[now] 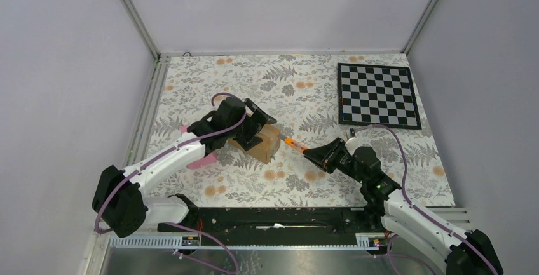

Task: Unpack the express box
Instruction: Cut the express box at the center of the board.

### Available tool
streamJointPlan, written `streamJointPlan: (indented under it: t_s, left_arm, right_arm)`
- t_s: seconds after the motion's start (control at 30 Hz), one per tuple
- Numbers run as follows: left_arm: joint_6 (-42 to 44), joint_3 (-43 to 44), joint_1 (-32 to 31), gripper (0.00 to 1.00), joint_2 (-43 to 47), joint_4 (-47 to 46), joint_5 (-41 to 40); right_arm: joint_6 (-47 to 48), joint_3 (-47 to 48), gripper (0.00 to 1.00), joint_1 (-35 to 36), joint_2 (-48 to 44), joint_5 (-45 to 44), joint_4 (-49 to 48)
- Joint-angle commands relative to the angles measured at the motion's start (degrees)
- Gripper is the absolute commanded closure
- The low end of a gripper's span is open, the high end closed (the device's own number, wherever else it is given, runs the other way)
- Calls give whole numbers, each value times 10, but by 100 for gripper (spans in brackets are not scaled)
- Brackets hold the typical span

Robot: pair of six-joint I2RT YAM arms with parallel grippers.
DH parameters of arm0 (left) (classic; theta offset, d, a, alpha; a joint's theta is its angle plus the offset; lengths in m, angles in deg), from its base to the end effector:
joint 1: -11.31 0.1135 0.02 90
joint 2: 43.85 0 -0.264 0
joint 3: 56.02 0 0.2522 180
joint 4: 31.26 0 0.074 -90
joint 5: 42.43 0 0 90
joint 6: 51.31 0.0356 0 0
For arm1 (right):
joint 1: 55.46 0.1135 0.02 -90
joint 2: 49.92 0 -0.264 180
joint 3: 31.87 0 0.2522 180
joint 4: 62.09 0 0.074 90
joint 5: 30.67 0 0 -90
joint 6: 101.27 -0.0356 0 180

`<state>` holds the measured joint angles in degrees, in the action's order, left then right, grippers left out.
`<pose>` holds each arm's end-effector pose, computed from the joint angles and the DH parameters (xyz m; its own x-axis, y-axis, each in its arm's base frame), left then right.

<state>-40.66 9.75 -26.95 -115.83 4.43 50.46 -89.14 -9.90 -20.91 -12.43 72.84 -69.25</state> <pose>0.2114 -0.1690 0.2641 -0.7337 -0.6714 -0.1045 -0.3956 0.5471 -0.7377 0.1279 0.0982 0.1909 -0.7504 0.6375 -0.1747 -0.0388 0.2214 0.9744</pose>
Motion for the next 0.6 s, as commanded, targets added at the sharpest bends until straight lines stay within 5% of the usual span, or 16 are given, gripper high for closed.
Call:
streamJointPlan:
  t_s: [0.0,0.57]
  left_arm:
    - [-45,-34,7,6,10,-24,-51]
    - [-83,-80,18,13,1,-77,-64]
  right_arm:
    - [10,14,100,9,11,8,8]
    - [9,14,100,22,30,12,-17]
